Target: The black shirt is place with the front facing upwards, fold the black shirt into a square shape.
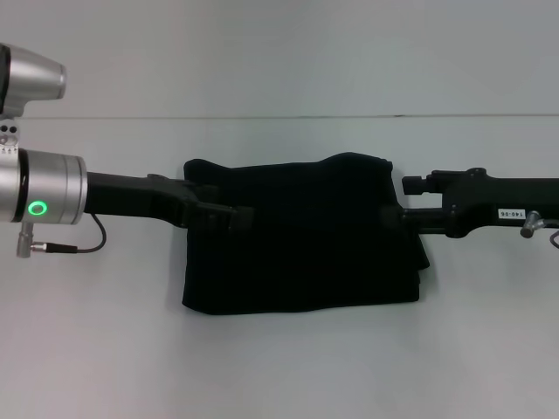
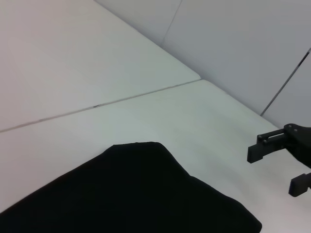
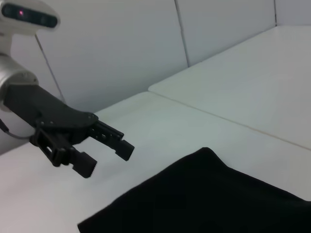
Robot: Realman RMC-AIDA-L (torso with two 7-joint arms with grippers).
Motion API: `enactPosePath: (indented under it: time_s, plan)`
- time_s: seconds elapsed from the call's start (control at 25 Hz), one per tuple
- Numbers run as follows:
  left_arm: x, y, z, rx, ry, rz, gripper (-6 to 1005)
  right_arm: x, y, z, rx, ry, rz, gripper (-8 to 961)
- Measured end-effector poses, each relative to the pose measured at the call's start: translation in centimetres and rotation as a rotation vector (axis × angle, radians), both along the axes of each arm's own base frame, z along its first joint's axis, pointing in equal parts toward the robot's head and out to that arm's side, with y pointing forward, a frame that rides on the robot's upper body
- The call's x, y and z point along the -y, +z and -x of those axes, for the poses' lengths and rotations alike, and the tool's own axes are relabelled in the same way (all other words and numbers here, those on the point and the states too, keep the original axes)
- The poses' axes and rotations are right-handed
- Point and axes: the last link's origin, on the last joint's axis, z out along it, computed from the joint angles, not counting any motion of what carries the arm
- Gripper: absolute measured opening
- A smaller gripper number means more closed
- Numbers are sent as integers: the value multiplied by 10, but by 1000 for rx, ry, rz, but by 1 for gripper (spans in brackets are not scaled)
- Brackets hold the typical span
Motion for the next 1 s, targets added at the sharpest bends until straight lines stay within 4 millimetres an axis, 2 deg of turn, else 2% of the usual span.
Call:
enactPosePath:
  time_s: [0.44,0.72,1.0]
  plan:
    - [0,-6,-1,2,5,-3,934,9,-8,-2,22,89,4,790]
    - [8,-12,3,-7,-88,-49,934,12,-7,-2,5,88,11,790]
    - [9,-13,3,-6,-102,-66,934,12,-7,-2,-2,76,12,790]
